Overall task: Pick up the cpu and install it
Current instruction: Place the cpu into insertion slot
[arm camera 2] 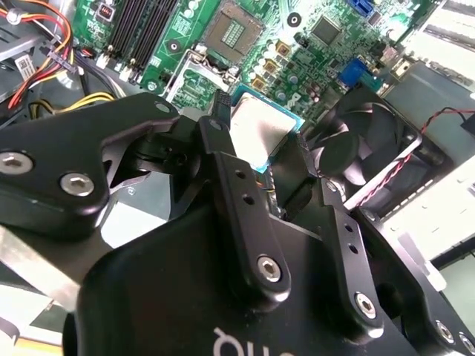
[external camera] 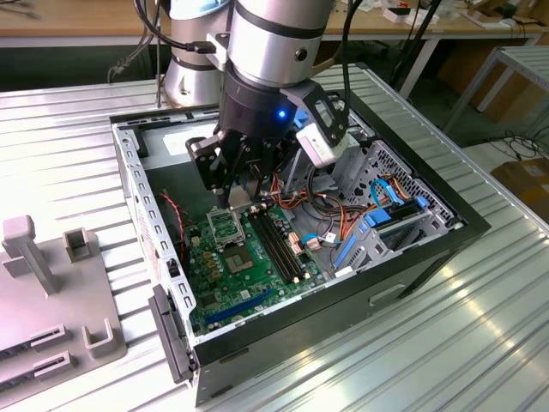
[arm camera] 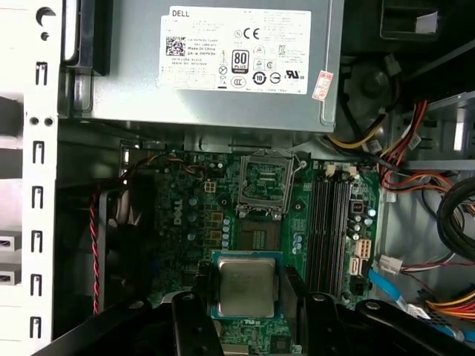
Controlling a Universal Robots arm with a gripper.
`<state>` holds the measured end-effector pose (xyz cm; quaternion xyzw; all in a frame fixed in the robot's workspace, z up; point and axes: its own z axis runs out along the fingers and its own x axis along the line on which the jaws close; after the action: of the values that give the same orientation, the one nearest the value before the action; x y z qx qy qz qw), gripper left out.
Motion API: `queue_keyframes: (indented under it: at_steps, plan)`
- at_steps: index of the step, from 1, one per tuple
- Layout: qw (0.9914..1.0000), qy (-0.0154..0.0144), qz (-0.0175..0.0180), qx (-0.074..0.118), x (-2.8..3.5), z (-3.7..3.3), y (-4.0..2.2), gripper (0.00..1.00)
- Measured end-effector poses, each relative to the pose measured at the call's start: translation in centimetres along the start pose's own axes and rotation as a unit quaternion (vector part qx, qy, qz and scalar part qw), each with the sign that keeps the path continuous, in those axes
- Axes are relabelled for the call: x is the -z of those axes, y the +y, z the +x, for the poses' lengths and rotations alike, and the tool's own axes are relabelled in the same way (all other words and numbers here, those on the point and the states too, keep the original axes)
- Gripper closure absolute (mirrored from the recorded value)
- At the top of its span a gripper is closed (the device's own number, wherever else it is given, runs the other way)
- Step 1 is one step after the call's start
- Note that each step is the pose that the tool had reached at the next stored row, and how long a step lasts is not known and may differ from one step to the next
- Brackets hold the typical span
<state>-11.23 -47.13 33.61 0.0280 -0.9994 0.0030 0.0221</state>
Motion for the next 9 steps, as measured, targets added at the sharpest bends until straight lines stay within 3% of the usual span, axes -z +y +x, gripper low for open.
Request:
queue_keyframes:
  at_steps: [9]
  plan:
    - [1.00000, 0.0001, 0.0001, 0.000, -0.37, 0.01, -0.43, 0.53]
